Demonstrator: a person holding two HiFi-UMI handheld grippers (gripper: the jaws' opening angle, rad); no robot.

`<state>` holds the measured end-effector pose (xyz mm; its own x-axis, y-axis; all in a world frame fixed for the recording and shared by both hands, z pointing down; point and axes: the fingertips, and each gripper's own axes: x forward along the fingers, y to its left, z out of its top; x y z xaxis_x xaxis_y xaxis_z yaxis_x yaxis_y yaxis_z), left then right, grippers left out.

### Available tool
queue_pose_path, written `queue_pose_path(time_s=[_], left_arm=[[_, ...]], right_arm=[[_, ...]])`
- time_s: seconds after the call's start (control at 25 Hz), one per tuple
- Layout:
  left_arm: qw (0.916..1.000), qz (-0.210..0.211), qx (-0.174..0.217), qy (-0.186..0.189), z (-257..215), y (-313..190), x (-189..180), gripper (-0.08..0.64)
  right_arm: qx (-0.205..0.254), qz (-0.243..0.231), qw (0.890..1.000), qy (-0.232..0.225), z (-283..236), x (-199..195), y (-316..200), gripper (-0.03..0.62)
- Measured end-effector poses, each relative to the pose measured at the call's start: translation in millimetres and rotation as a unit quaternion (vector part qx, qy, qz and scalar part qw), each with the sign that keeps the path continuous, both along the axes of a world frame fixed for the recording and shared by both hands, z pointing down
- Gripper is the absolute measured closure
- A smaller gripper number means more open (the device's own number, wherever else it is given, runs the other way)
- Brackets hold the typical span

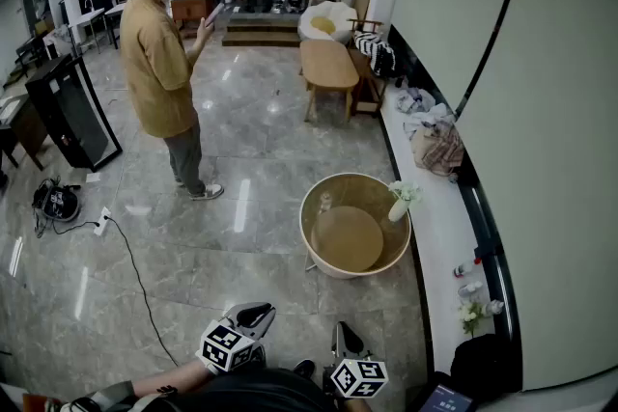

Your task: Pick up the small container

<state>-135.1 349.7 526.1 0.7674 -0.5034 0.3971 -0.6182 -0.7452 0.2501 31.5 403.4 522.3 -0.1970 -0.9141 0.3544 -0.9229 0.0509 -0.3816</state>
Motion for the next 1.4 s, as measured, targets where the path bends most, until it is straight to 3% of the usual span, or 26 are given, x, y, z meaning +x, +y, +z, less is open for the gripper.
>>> queue_pose_path(time_s=[0.4, 0.96, 1.4], left_arm=[[0.9998, 0.014, 0.006, 0.009, -24, -6, -7, 0.523], [0.9998, 0.015, 0.001, 0.016, -22, -16, -7, 0.523], [0.9993, 0.001, -0.016, 0.034, -4, -46, -46, 0.523]], right_arm=[[0.011, 0.000, 1.000, 0.003, -13, -21, -3, 0.594], [0.028, 0.039, 0.999, -0.003, -15, -12, -11, 0.594], [0.010, 0.037, 0.999, 0.000, -10, -43, -45, 0.594]])
